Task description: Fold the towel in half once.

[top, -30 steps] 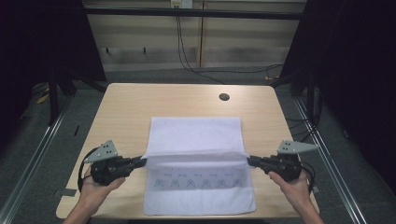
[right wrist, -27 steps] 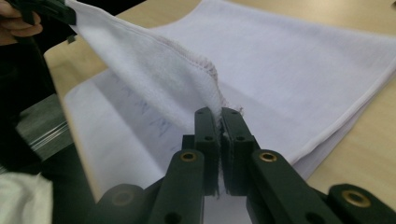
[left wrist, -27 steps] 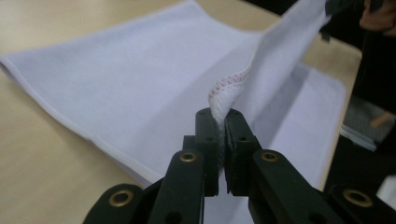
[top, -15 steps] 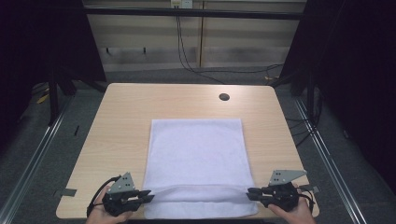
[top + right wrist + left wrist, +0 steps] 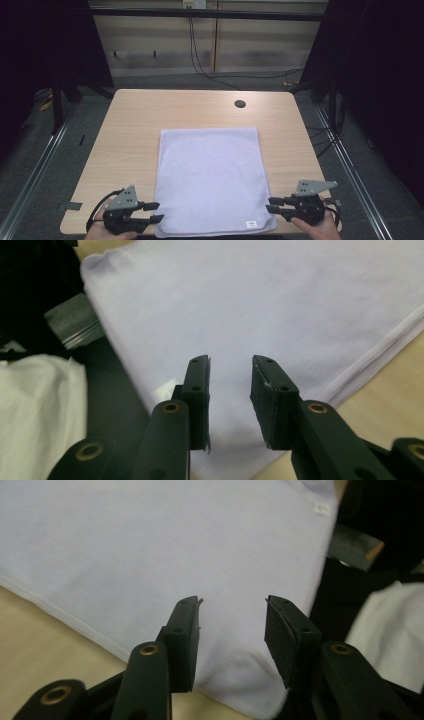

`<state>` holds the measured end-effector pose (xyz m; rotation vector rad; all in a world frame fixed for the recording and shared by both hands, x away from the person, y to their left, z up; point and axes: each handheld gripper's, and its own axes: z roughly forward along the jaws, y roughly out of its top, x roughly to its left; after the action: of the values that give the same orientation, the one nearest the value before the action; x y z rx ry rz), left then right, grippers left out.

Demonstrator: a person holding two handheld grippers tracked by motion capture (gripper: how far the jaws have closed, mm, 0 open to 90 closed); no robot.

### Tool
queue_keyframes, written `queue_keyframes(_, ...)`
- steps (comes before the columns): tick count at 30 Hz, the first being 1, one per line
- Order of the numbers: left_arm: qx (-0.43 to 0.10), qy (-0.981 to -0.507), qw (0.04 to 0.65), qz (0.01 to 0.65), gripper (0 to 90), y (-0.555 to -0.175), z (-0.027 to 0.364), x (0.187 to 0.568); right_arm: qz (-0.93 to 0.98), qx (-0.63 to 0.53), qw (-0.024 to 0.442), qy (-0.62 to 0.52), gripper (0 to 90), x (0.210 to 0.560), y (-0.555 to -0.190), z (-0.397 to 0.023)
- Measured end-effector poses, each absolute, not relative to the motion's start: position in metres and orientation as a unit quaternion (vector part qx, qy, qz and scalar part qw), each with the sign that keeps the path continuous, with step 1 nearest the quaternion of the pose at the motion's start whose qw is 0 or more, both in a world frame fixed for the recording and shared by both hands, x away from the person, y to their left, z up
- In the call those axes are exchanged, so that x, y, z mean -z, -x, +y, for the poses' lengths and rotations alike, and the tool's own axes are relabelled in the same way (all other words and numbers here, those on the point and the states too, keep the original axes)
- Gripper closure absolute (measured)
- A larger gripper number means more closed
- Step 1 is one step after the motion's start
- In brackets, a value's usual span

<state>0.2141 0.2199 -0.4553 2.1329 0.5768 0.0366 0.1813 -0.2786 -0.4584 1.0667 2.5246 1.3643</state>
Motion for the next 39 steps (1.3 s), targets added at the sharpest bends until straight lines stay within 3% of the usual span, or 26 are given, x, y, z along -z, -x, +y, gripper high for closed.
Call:
queue_keyframes(7, -0.023, -0.844, 0.438, 0.309, 56.9, -0.283, 0.205, 0.466, 0.815, -0.434, 0.062, -0.379, 70.2, 0.459, -0.242, -0.264)
queue_keyframes(11, -0.03, -0.837, 0.426, 0.343, 56.2, -0.328, 0.195, 0.476, 0.823, -0.405, 0.08, -0.389, 63.6, 0.462, -0.283, -0.249)
queue_keyframes(14, -0.032, -0.83, 0.422, 0.363, 55.1, -0.347, 0.192, 0.483, 0.825, -0.386, 0.095, -0.401, 59.7, 0.466, -0.303, -0.243)
queue_keyframes(24, -0.065, -0.827, 0.394, 0.395, 52.3, -0.379, 0.192, 0.498, 0.819, -0.366, 0.102, -0.429, 62.0, 0.49, -0.361, -0.226)
queue_keyframes(28, -0.074, -0.833, 0.39, 0.385, 52.7, -0.379, 0.19, 0.5, 0.829, -0.348, 0.106, -0.425, 59.1, 0.497, -0.365, -0.217)
queue_keyframes(39, -0.077, -0.851, 0.384, 0.35, 53.2, -0.347, 0.195, 0.5, 0.848, -0.343, 0.095, -0.394, 59.7, 0.496, -0.331, -0.219)
